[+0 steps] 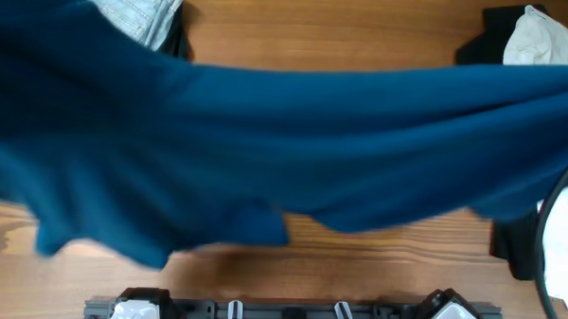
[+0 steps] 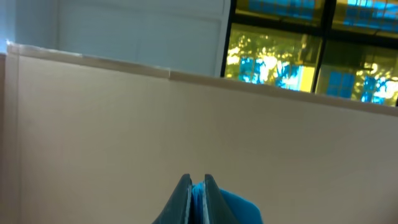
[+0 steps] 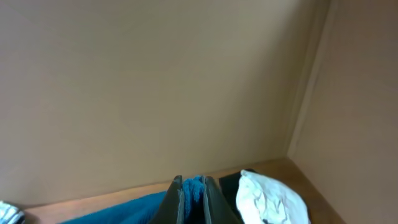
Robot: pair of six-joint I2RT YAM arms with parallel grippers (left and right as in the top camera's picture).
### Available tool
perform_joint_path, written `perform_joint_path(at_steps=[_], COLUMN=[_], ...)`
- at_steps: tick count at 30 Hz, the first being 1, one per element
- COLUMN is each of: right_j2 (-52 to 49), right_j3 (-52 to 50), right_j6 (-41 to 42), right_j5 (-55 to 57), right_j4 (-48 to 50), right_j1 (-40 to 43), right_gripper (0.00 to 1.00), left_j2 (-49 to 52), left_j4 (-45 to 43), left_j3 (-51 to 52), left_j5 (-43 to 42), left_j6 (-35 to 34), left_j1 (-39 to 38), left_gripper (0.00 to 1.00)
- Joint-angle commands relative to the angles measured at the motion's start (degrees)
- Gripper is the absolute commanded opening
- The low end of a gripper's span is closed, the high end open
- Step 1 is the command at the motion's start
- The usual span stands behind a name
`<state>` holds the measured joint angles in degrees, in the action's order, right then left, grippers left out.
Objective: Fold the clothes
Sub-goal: 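Swing the held shirt up and lay it flat across the table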
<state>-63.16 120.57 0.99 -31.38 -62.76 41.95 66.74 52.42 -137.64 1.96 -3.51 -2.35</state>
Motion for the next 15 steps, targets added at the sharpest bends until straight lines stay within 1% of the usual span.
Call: perform_joint_path(at_steps=[1,4,8,12,15], right_j2=[-0.9,-2.1,-7.8,-17.4,-24.6], right_j3=[3.5,3.6,3.6,3.6,3.5], right_j6=[0.6,0.6,-1.2,-5.2,-8.6], right_j5=[1.2,4.1,4.7,4.3,4.1], right_j4=[-1.9,-5.2,-11.4,-17.5,-19.7], right_j1=[0.5,0.5,0.5,0.0,-2.3], right_gripper=[0.04,0.04,0.04,0.04,0.04], left_j2=[2.3,5.3,11.6,20.1,27.1], left_j4=[-0.9,-0.1,1.3,4.3,6.6], left_j3=[0.3,0.3,0.3,0.3,0.3], left_j5=[1.6,2.3,2.2,1.8,-1.8], left_j6=[2.1,3.8,4.4,4.4,4.4], left_j1=[0.0,0.0,0.0,0.0,0.0], left_gripper=[0.04,0.04,0.04,0.04,0.04])
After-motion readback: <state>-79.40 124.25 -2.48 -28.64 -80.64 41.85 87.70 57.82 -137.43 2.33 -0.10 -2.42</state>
